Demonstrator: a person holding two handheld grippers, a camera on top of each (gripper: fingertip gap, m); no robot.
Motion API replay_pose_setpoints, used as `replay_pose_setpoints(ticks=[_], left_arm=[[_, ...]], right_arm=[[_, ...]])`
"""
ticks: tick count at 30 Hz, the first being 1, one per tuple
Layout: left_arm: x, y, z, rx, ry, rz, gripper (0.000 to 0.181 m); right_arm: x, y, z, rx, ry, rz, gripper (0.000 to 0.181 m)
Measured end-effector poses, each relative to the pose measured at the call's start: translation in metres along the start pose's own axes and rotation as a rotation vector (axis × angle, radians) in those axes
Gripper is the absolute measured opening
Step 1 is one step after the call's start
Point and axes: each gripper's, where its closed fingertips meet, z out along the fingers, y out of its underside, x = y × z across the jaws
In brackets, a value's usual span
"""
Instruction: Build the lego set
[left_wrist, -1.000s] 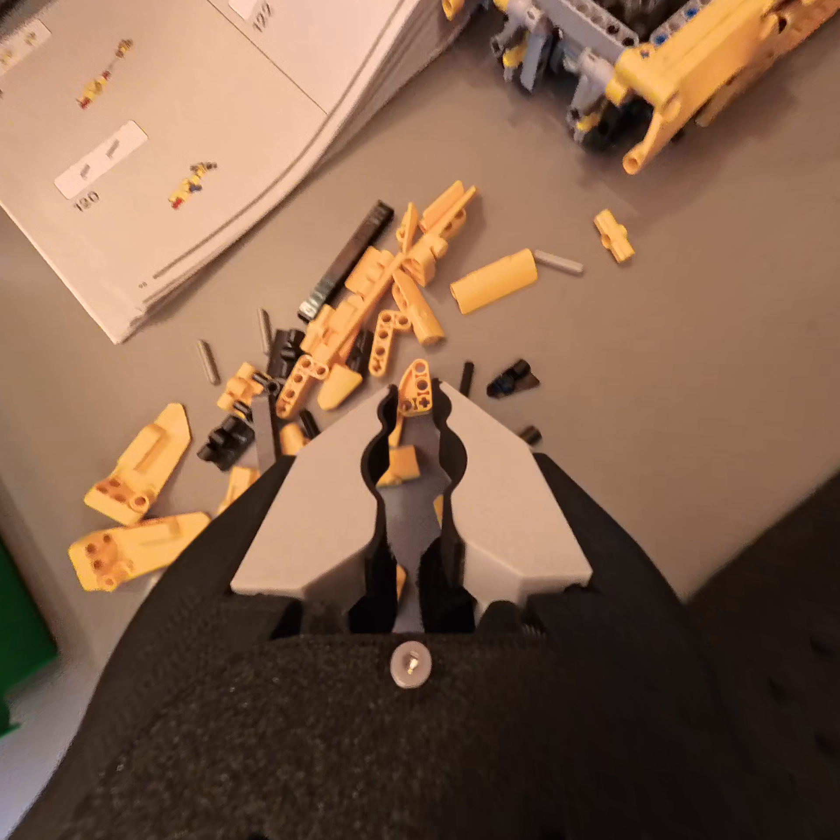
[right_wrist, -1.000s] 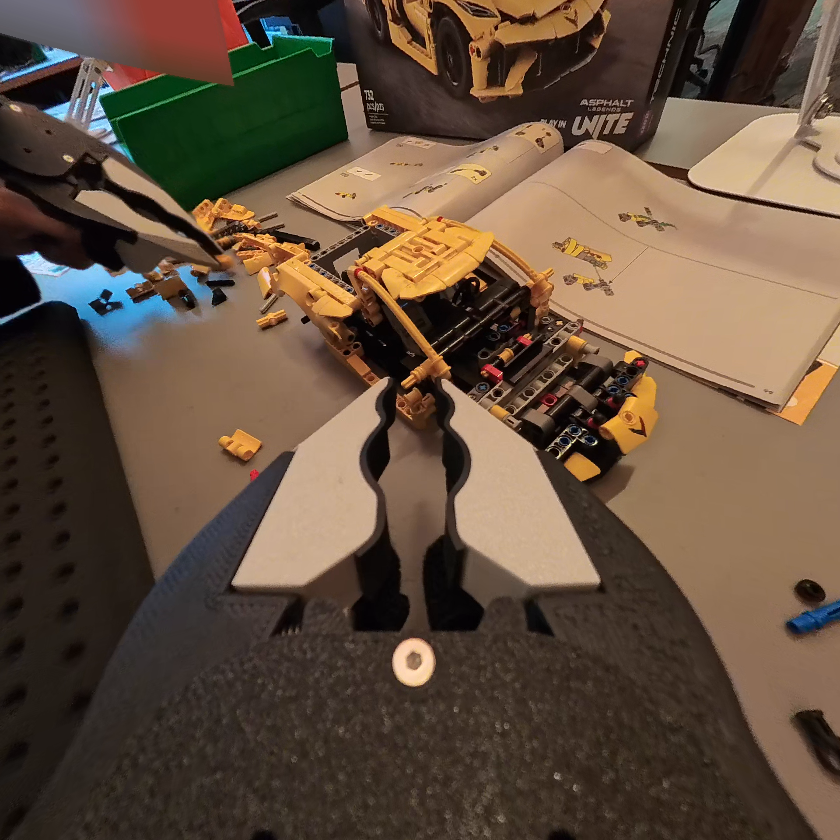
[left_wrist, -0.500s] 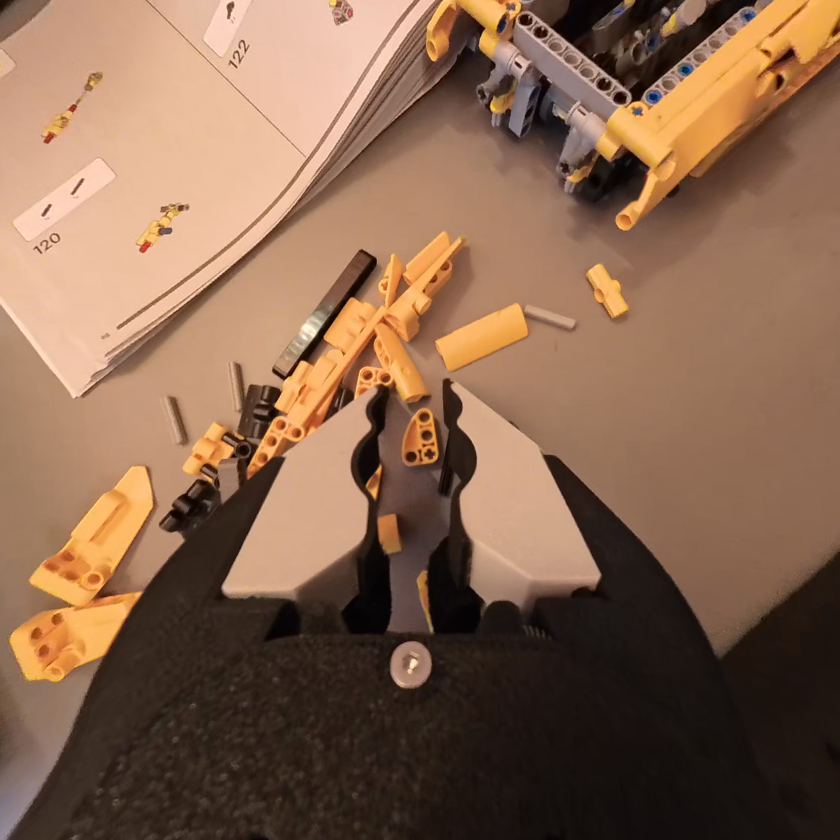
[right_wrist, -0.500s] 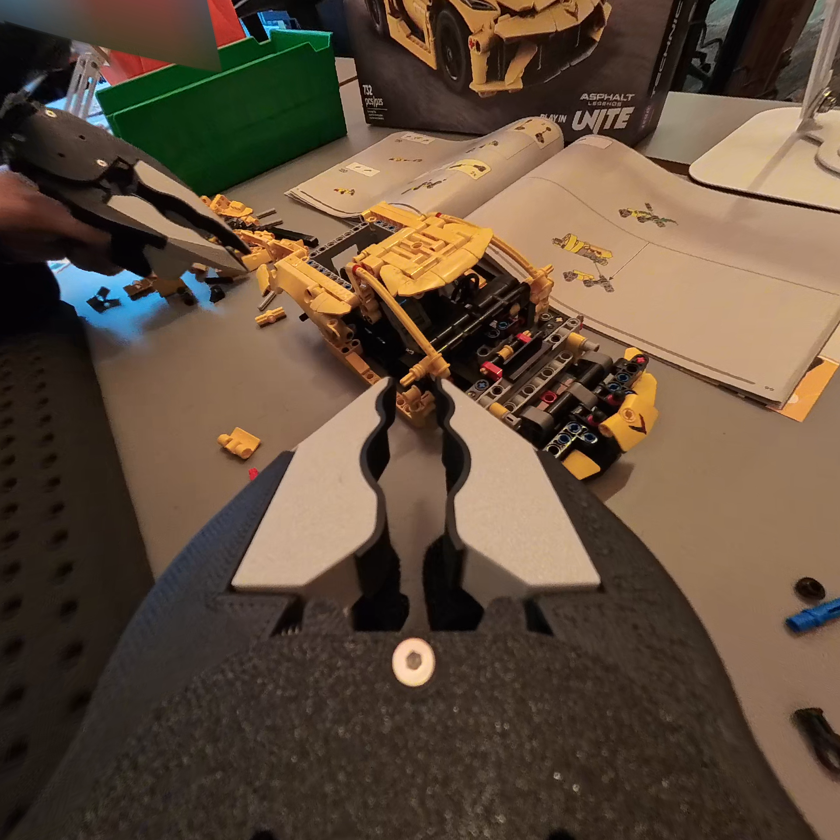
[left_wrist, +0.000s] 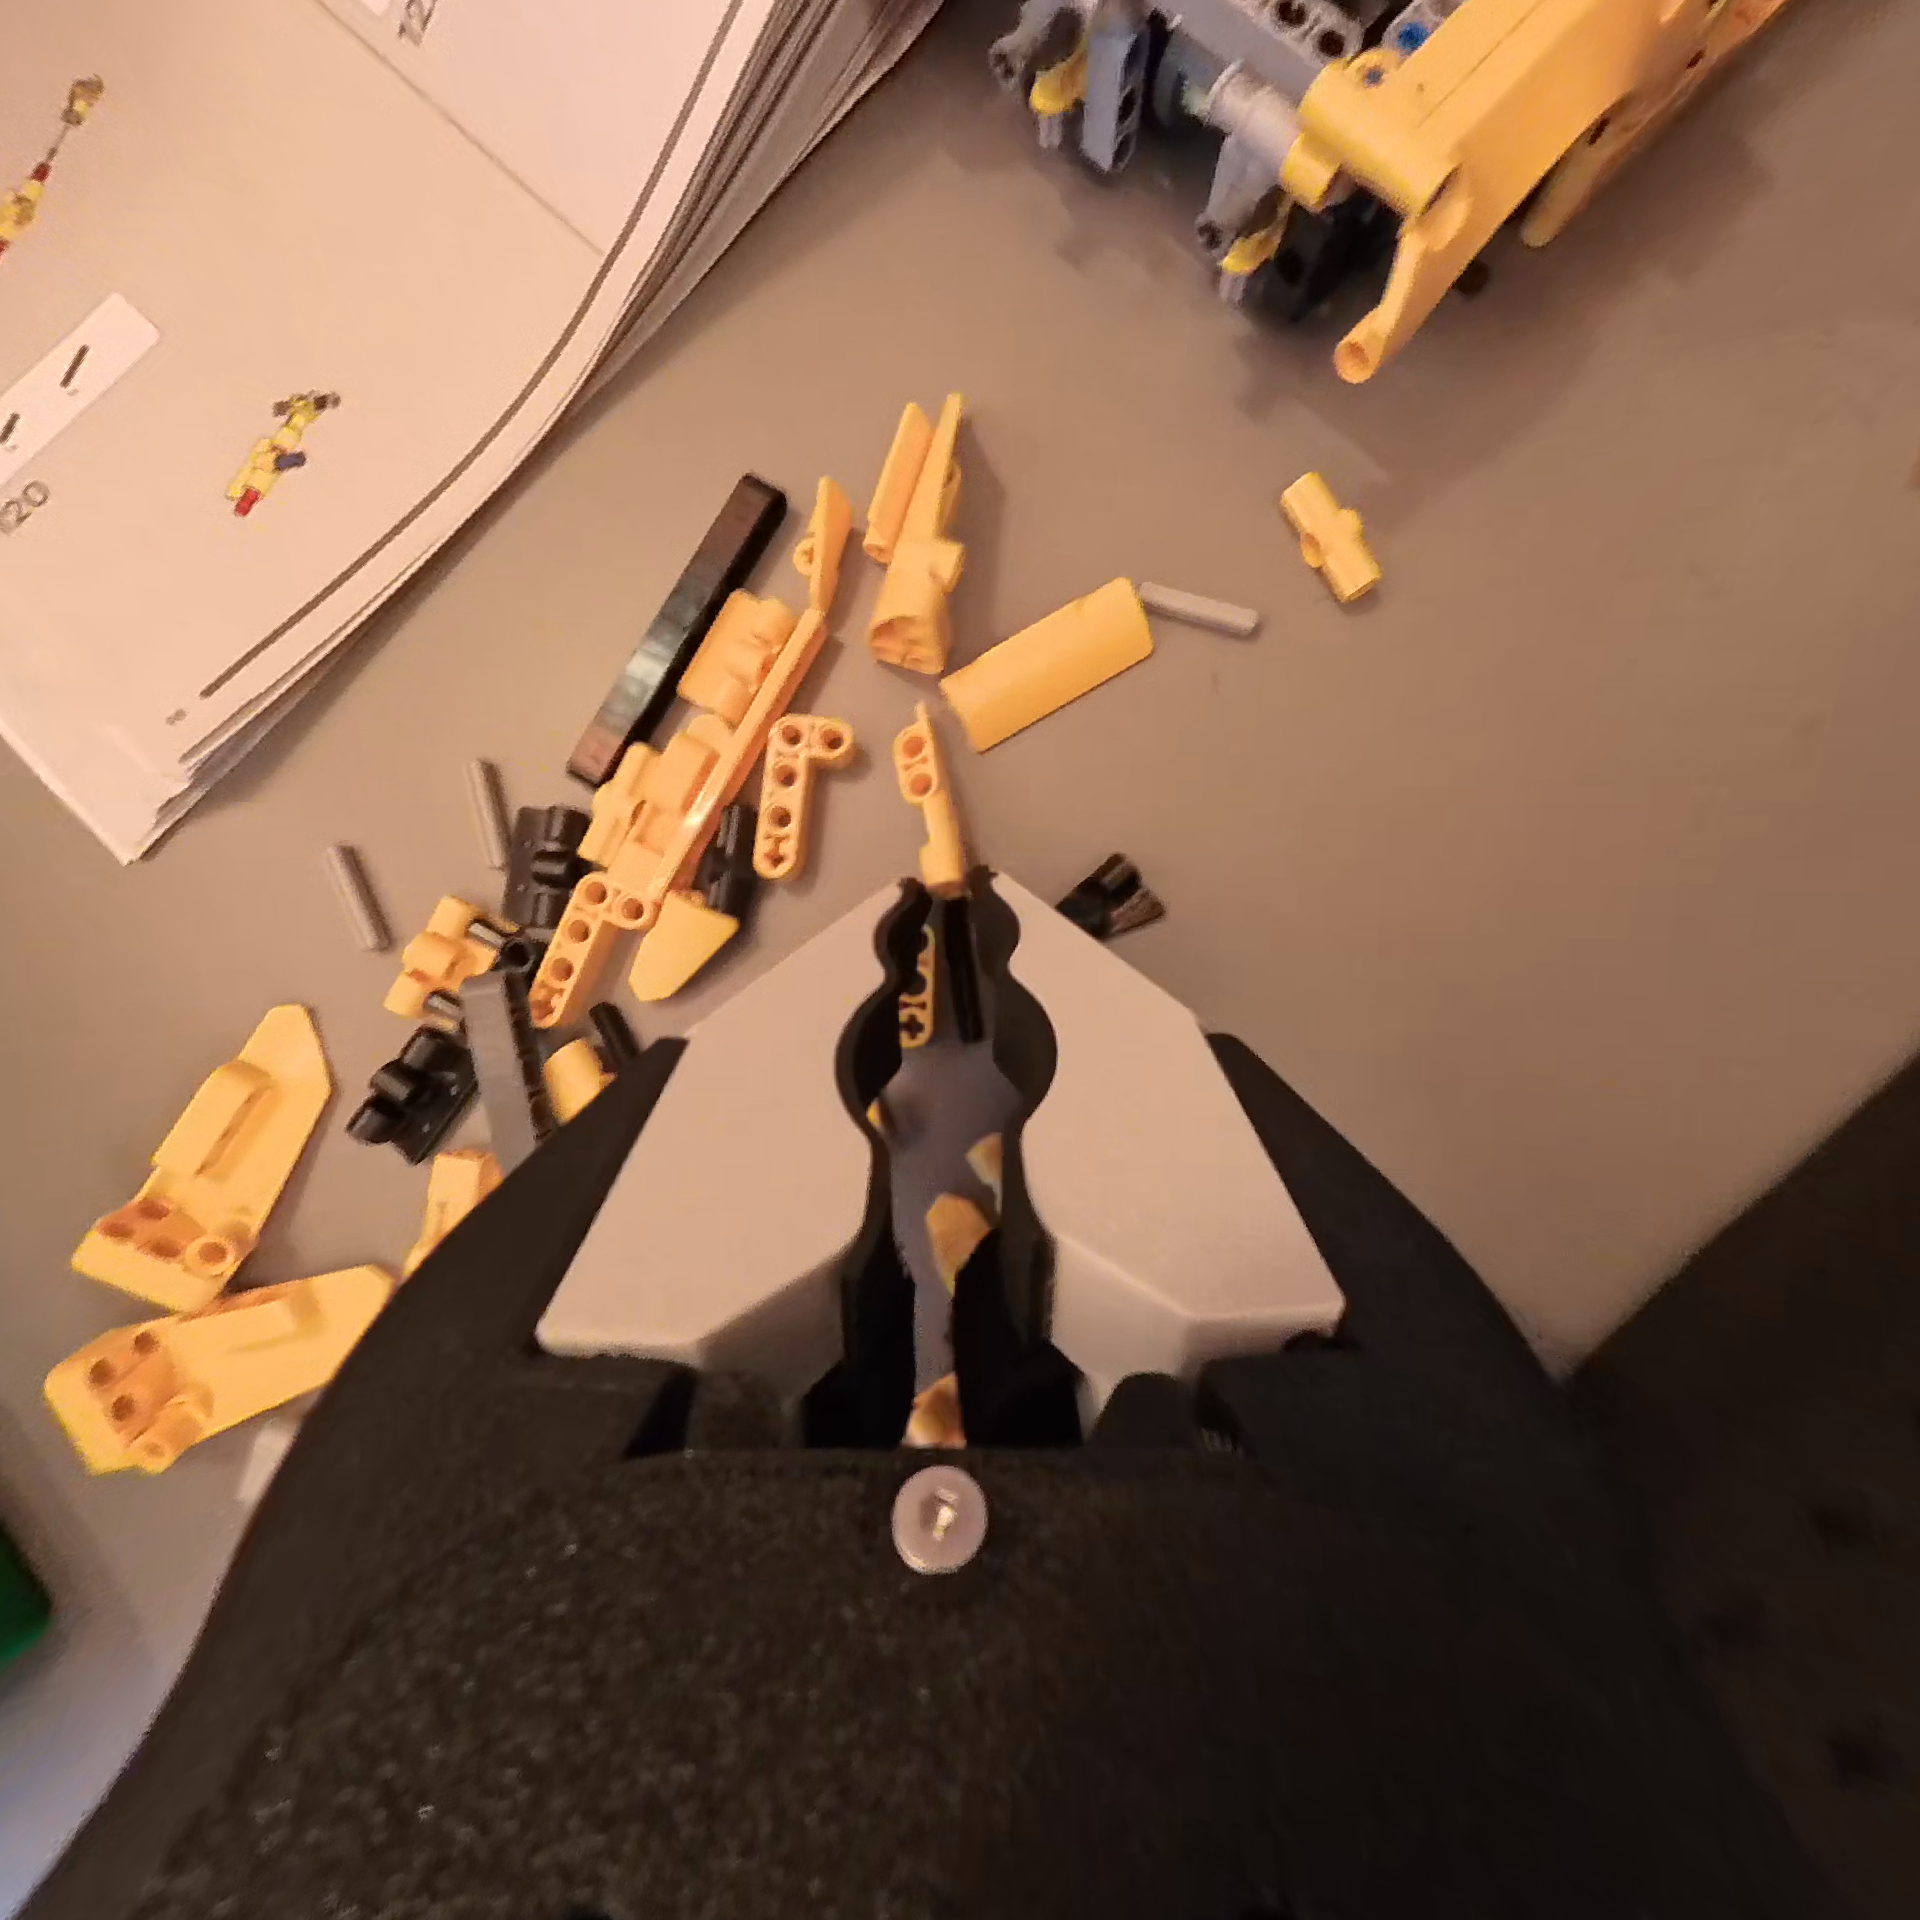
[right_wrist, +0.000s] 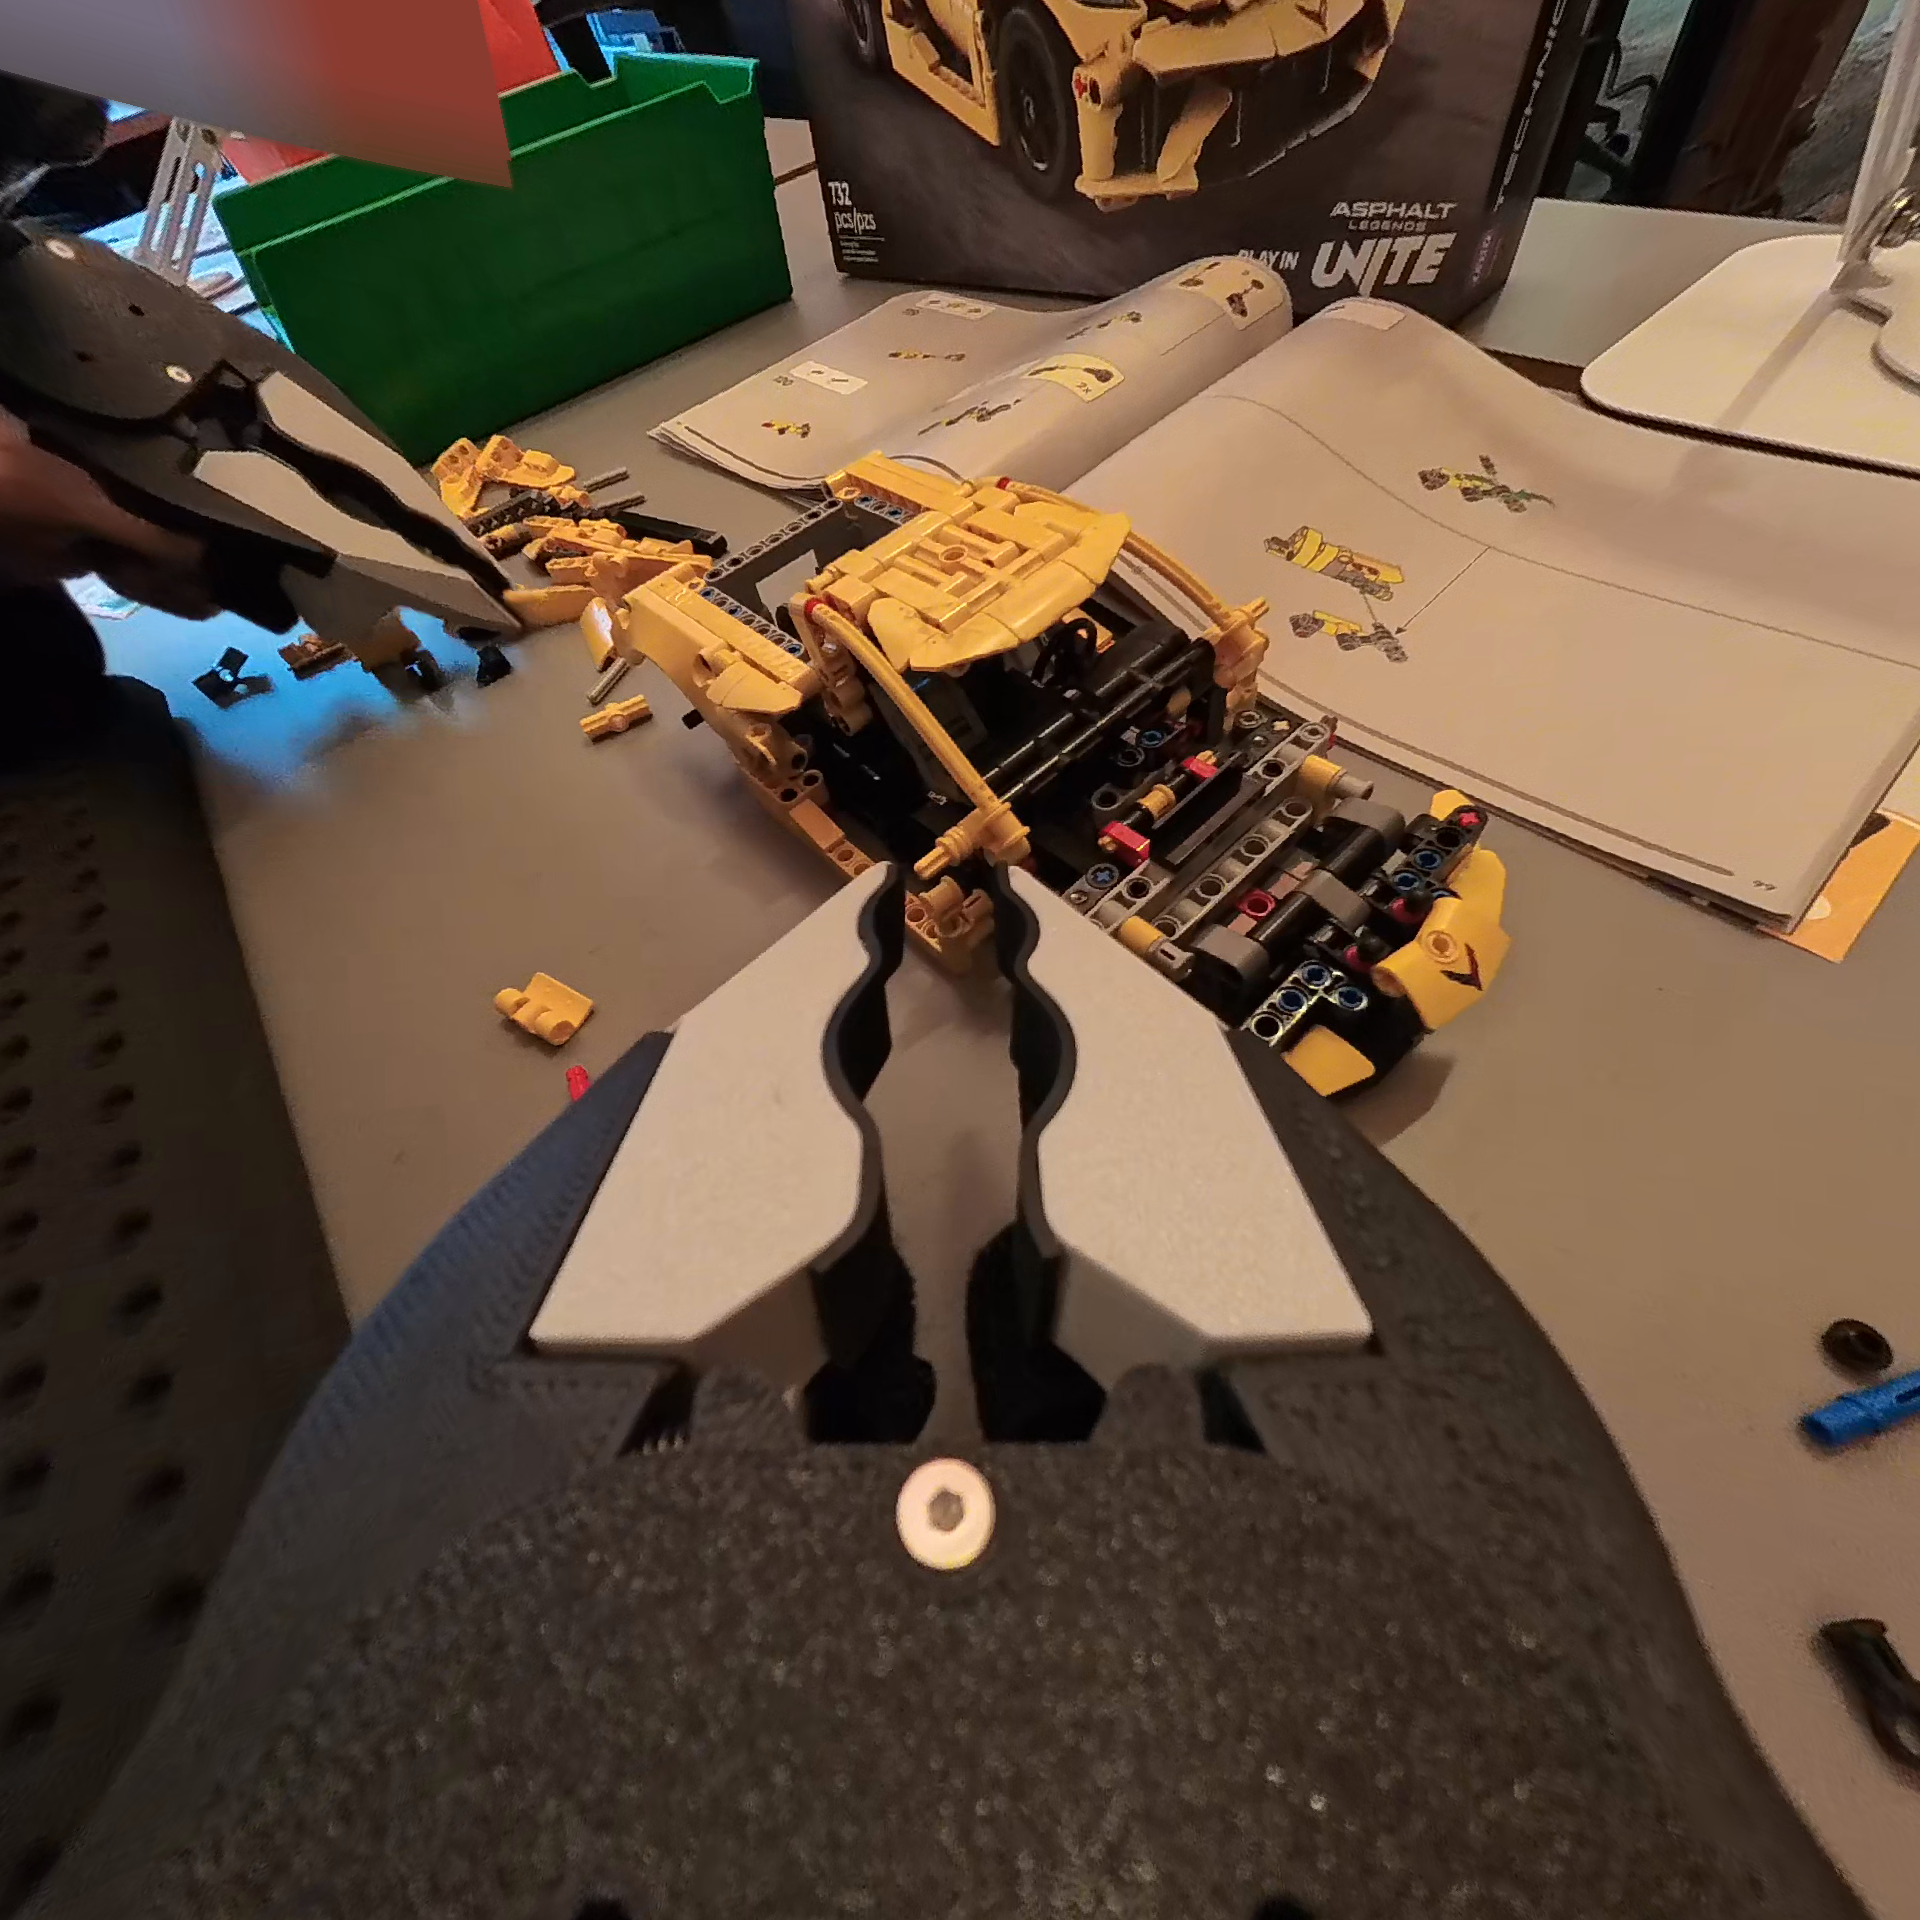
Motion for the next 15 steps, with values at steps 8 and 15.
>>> replay_pose_setpoints(ticks=[8, 15], left_arm=[[-0.039, 0.021, -0.035, -0.017, -0.153, -0.019, 0.024], [-0.092, 0.04, -0.088, 0.063, -0.321, -0.204, 0.024]], right_arm=[[0.0, -0.001, 0.0, 0.002, 0.0, -0.002, 0.015], [0.0, -0.001, 0.0, 0.005, -0.001, -0.004, 0.016]])
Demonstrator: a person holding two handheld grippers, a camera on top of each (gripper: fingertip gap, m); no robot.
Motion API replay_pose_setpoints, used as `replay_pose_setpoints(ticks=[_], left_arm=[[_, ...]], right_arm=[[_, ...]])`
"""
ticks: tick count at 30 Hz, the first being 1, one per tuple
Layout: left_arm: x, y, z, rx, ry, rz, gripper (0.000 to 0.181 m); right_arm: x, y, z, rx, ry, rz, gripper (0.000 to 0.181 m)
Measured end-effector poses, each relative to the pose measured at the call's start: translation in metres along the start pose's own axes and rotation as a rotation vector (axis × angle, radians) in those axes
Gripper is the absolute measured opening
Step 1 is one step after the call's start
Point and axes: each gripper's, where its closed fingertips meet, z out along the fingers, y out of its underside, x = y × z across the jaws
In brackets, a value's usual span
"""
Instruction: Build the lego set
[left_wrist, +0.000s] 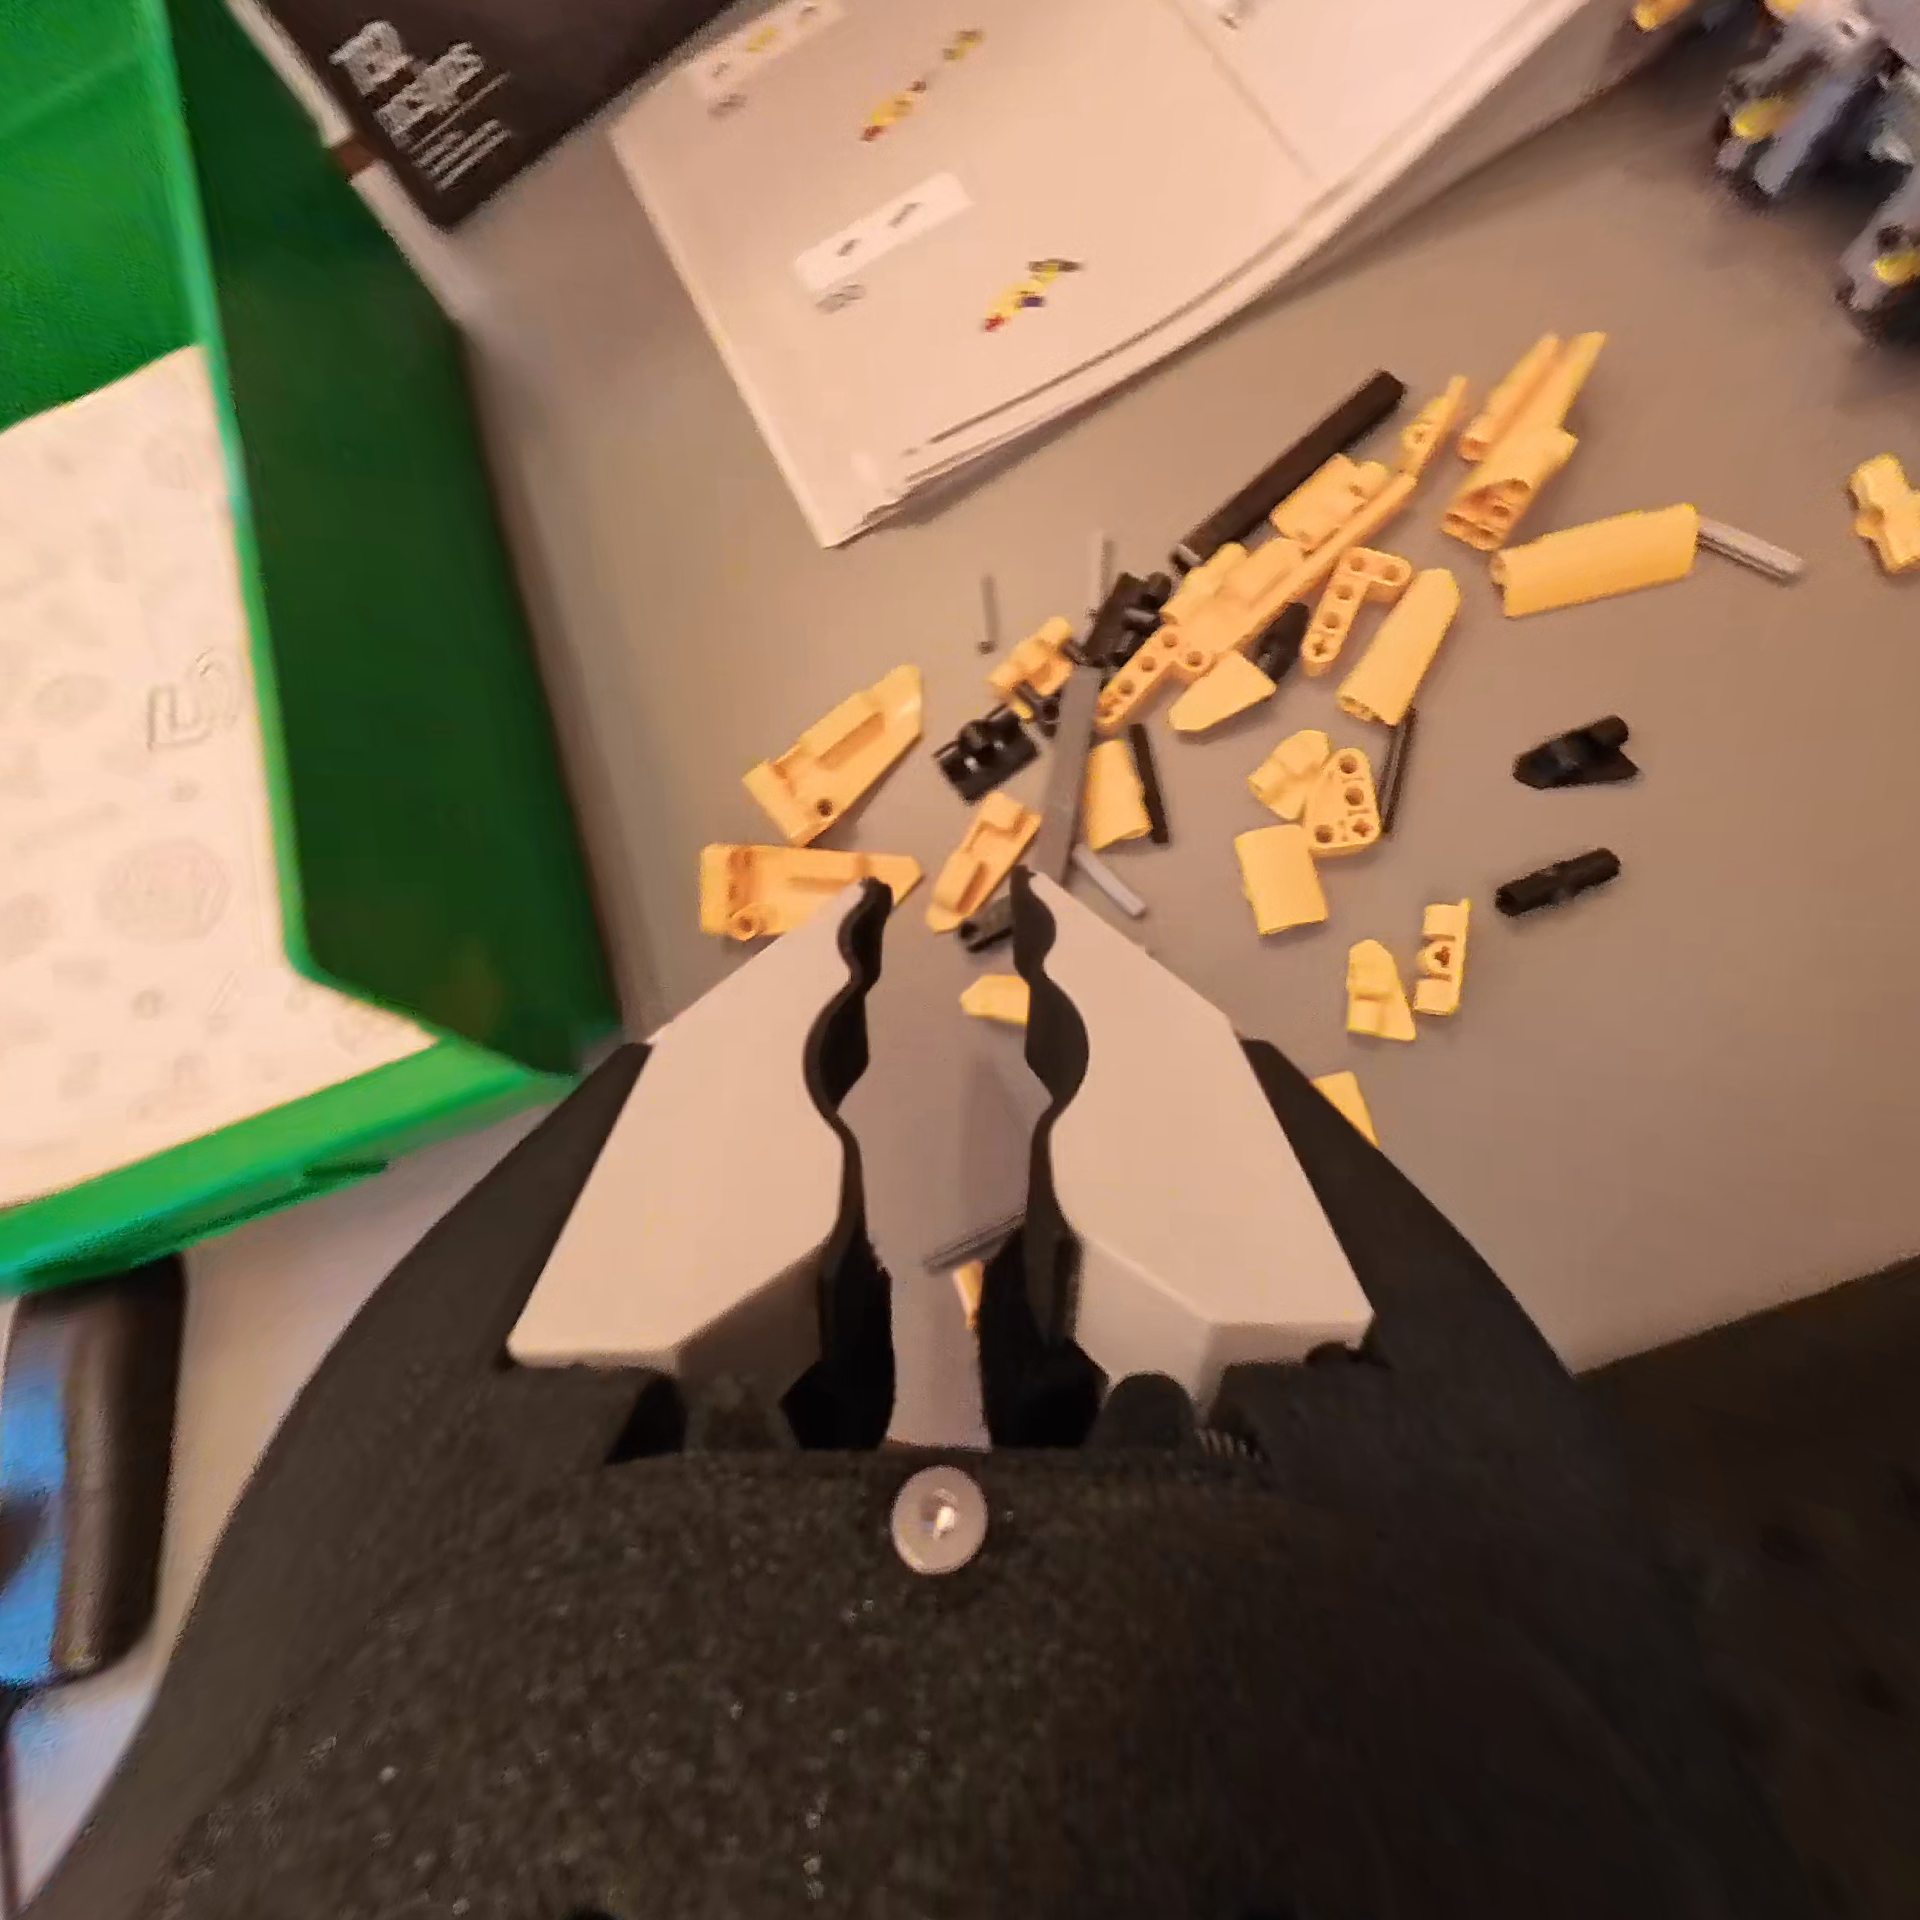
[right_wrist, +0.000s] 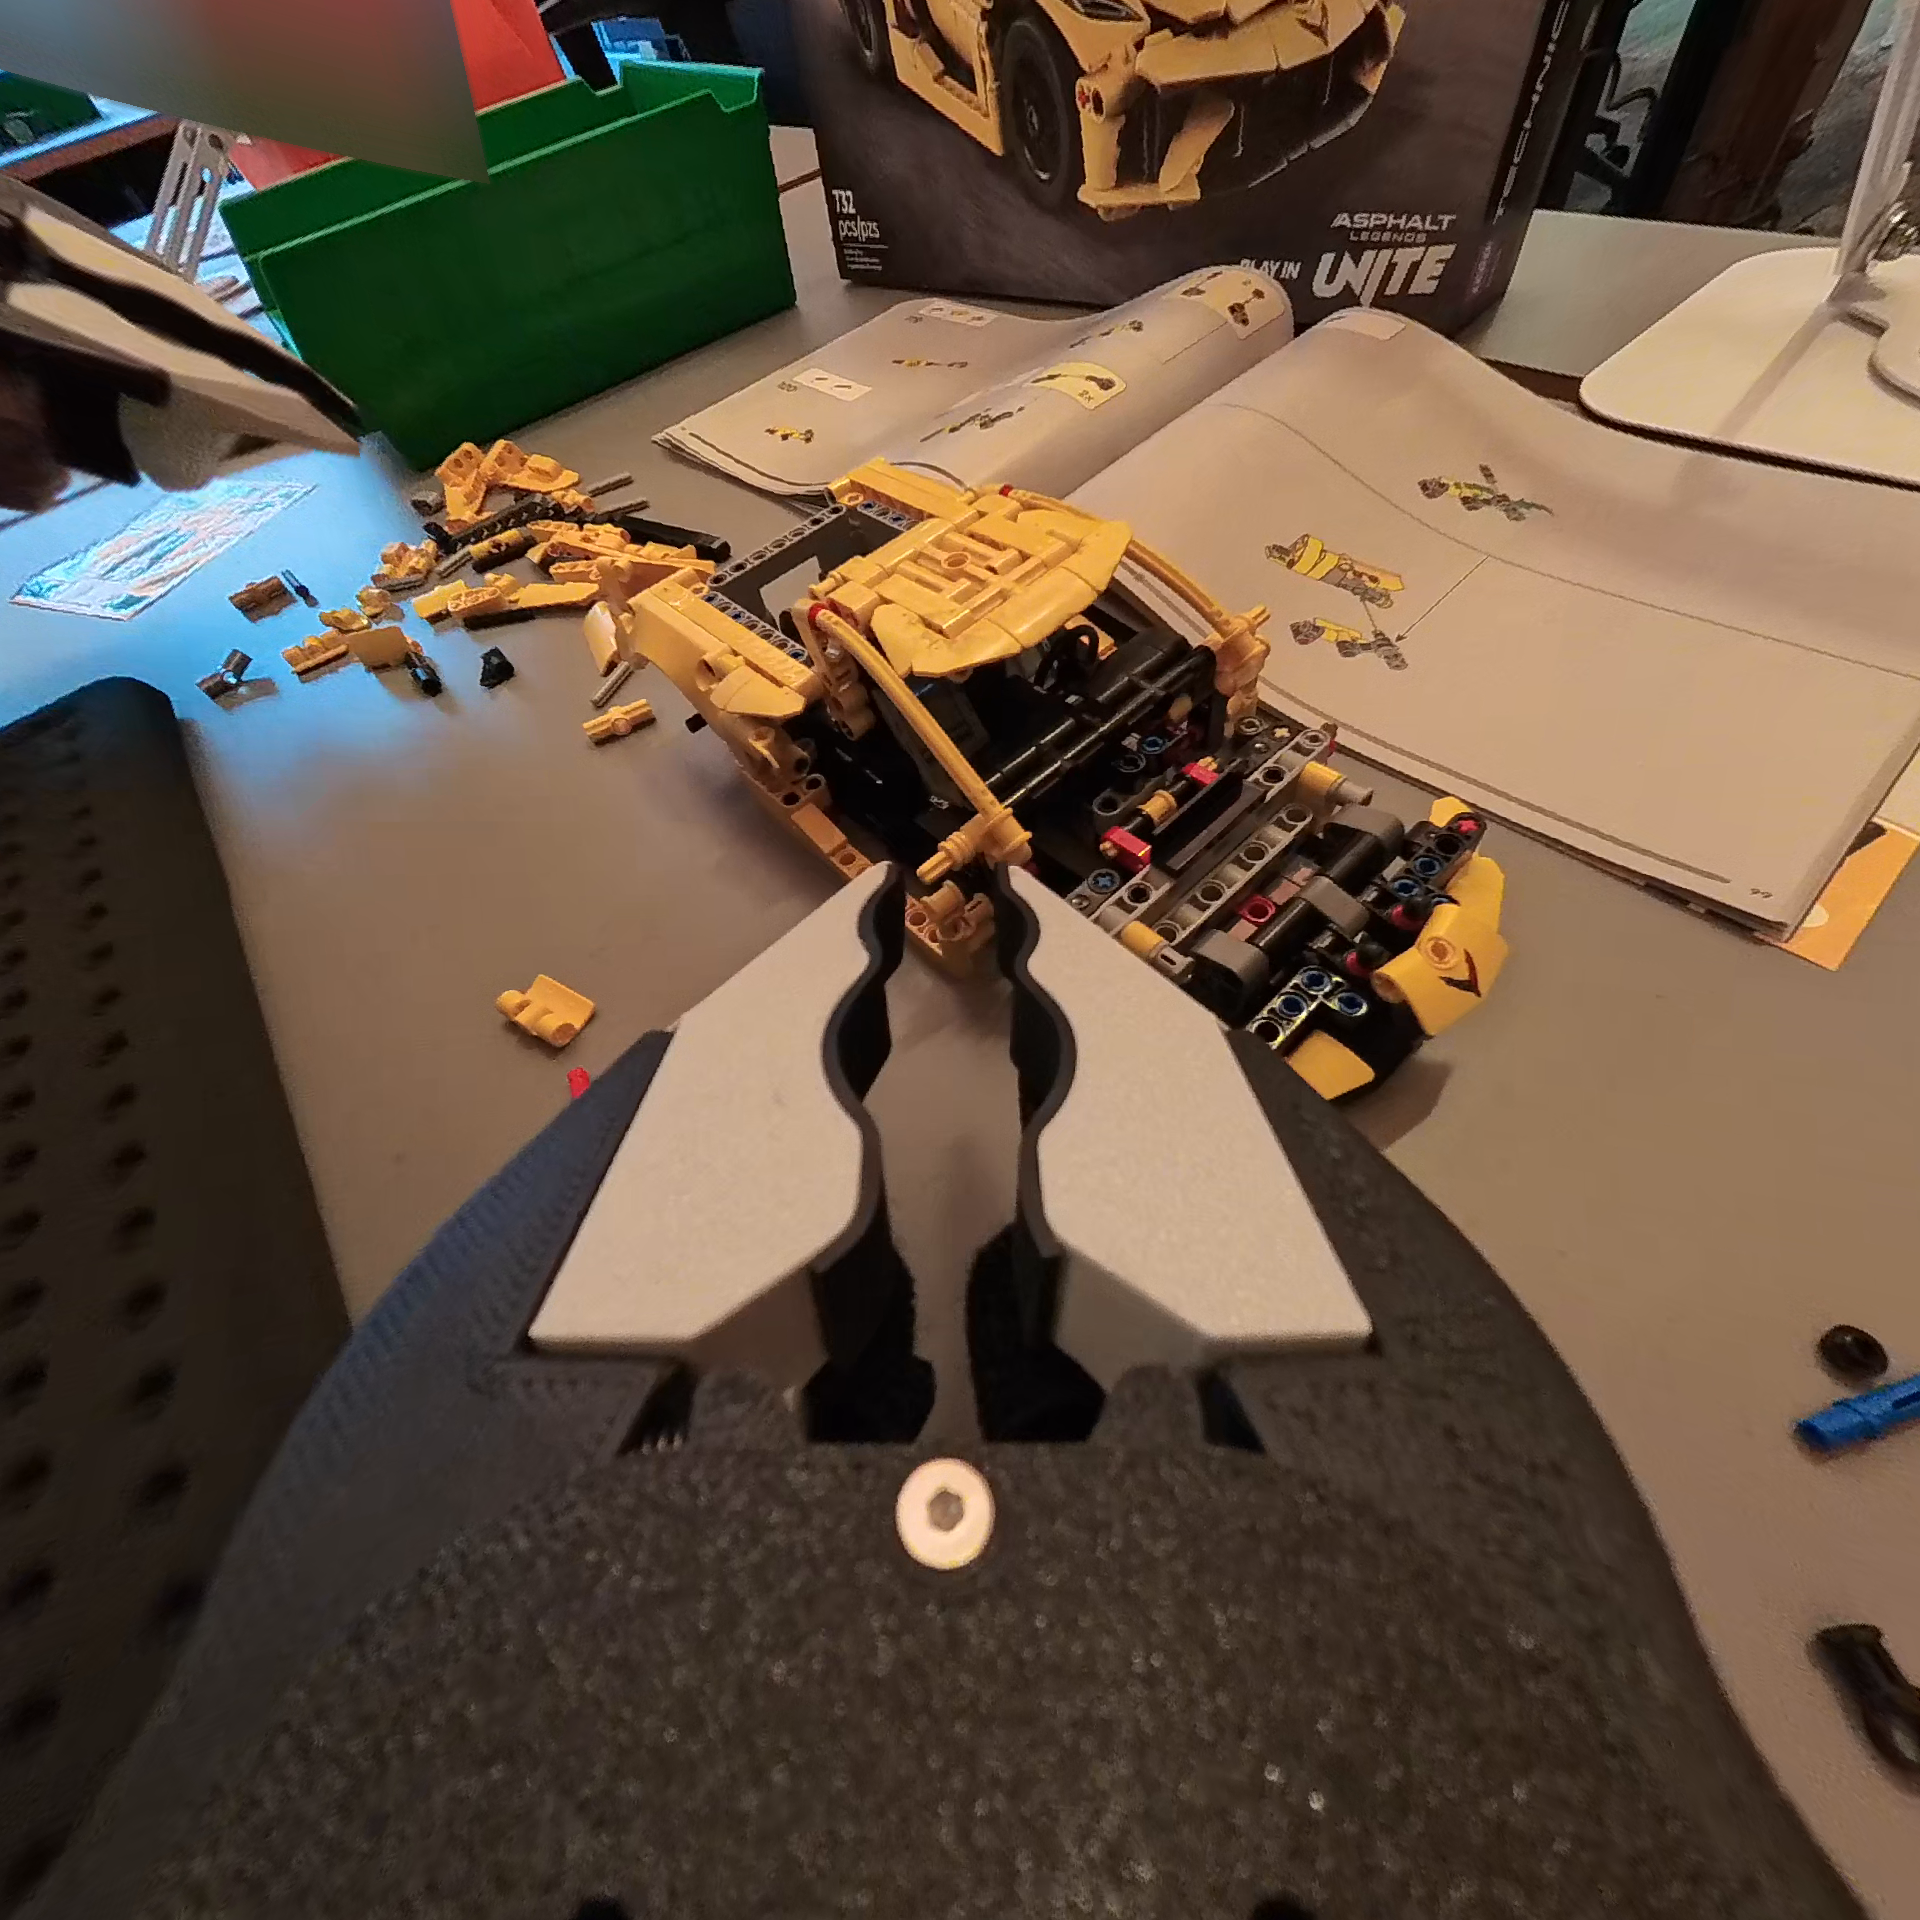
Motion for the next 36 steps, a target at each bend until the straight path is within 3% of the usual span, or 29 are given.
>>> replay_pose_setpoints(ticks=[7, 12, 23, 28, 33, 36], left_arm=[[-0.019, 0.004, -0.016, 0.031, -0.026, -0.072, 0.024], [0.027, 0.014, -0.021, 0.048, 0.214, -0.127, 0.024], [0.084, 0.056, -0.051, -0.036, 0.402, -0.045, 0.022], [0.101, 0.029, -0.045, 0.076, 0.45, -0.073, 0.022], [0.167, -0.021, -0.028, 0.236, 0.649, -0.107, 0.022], [0.198, -0.043, -0.014, 0.264, 0.672, -0.056, 0.023]], right_arm=[[0.0, 0.001, 0.001, -0.004, 0.002, 0.001, 0.016], [0.001, 0.001, 0.001, -0.007, 0.006, -0.001, 0.016], [-0.001, 0.0, 0.001, -0.002, 0.005, -0.012, 0.015], [-0.001, -0.002, -0.001, 0.007, 0.01, -0.02, 0.015], [-0.009, -0.013, -0.008, 0.064, -0.019, -0.057, 0.016], [-0.001, -0.021, -0.025, 0.113, 0.007, -0.024, 0.017]])
